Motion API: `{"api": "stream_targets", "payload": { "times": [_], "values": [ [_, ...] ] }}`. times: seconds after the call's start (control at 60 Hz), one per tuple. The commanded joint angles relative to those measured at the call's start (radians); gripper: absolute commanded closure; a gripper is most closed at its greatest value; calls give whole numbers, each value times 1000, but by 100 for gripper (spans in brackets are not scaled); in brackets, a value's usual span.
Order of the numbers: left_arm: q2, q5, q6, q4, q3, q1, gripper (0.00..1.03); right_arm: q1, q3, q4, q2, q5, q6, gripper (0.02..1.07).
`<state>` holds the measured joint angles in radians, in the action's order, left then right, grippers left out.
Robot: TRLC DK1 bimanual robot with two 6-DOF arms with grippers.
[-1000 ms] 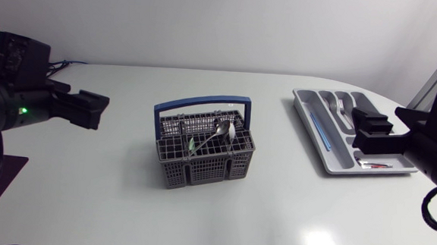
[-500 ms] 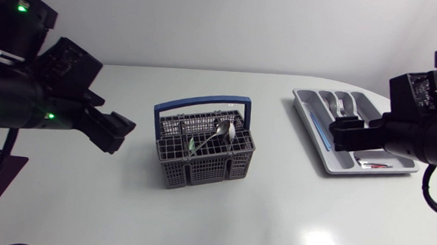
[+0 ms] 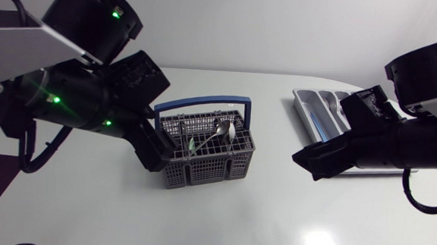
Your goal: Unload the cutlery basket into the drawer organizer.
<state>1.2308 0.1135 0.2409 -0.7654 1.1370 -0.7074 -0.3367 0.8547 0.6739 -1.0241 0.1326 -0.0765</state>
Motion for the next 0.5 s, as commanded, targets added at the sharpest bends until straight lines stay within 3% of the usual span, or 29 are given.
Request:
{"api": "stream_targets", "payload": {
  "times": [0.0, 0.233, 0.483],
  "values": [
    [45, -48, 21, -14, 46, -10, 13, 4, 23, 9, -25, 7, -19, 7],
    [151, -233, 17, -14, 124, 45, 18, -5, 37, 9, -68, 7, -19, 7],
    [277, -267, 21, -28, 207, 63, 18, -28, 69, 7, -137, 9, -19, 7]
  ]
}}
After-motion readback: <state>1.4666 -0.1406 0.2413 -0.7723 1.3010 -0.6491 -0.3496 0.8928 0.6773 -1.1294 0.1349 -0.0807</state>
